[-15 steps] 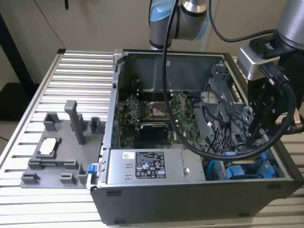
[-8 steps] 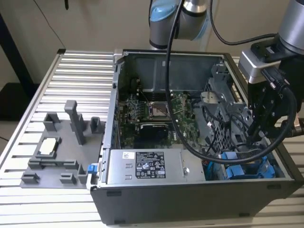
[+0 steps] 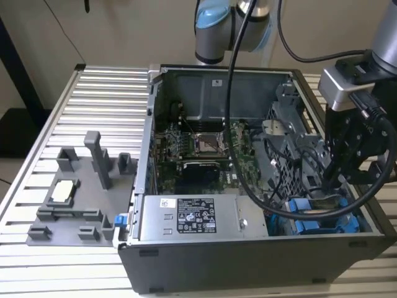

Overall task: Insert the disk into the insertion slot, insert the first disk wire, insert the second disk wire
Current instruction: 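Insert the first disk wire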

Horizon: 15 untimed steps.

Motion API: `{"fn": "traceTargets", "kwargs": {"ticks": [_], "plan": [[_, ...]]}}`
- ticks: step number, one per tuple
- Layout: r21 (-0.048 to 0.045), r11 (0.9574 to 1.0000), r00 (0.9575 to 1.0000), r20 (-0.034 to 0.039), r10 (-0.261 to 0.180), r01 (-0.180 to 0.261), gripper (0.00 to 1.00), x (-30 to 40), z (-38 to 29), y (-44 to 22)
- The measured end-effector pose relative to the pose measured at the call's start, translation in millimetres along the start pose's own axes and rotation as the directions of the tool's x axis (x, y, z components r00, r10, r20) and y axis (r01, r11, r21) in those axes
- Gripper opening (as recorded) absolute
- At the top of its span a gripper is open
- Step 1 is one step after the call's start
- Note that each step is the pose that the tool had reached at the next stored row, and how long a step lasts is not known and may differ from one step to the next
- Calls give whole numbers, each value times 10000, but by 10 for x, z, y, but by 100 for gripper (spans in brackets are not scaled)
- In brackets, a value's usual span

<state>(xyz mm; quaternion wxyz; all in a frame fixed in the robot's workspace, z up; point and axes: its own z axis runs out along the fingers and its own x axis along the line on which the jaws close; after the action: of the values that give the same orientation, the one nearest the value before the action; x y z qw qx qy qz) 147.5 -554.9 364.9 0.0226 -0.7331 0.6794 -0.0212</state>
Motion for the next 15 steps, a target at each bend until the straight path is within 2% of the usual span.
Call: {"fn": "traceTargets", "kwargs": {"ticks": [2,4,9,15], "plan": [[-176,9998,10000,11,1,-1,19,6,7,-29],[-303,9995,10000,23,2,-1,19,12,21,-61],[-412,9992,10000,33,8,-6,19,27,58,-125],[-505,9987,10000,31,93,-92,19,40,116,-140]]}}
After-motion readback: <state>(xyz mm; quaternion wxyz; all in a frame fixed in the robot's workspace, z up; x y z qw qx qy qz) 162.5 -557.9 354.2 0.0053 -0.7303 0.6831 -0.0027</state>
